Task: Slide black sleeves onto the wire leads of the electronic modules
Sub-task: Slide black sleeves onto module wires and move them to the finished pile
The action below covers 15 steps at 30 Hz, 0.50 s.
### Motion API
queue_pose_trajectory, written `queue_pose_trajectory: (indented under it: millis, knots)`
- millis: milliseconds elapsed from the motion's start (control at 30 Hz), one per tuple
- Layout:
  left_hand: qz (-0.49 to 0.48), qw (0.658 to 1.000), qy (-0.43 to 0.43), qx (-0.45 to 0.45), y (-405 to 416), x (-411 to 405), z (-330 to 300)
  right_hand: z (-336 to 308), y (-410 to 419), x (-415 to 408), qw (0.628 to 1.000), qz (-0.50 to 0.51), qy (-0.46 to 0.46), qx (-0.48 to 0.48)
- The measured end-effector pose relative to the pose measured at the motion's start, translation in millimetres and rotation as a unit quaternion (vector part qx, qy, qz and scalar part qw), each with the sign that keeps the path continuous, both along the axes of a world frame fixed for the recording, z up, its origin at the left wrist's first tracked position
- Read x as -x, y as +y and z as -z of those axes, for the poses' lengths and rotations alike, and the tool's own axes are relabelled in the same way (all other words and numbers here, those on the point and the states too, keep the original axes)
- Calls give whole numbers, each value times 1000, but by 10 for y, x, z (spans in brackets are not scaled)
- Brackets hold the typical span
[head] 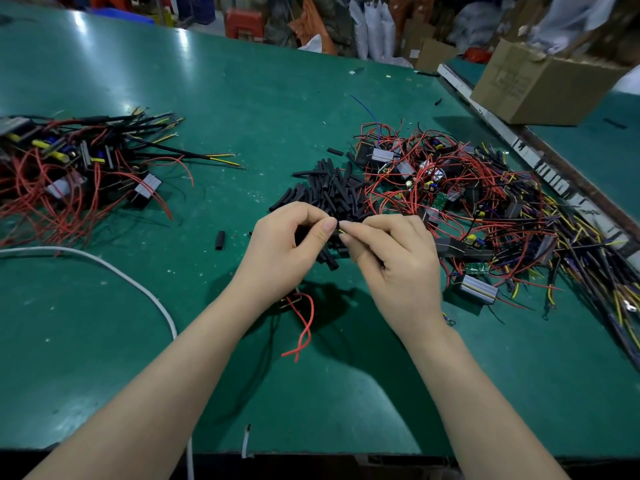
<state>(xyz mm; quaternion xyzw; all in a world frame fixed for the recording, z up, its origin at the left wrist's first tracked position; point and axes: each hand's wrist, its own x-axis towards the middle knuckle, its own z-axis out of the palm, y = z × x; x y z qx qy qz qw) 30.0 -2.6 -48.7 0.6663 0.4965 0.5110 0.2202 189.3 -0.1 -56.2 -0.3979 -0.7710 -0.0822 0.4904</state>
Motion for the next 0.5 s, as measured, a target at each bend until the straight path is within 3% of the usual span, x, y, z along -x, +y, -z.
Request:
queue_pose_trajectory:
  millis: [267,500]
  knots:
    - [-1,1000,-18,17,-5,-2,-11,6,-40,35,998,59,-14,-19]
    - [5,994,69,-81,-6,11,1,18,-16,44,999,24,-14,35]
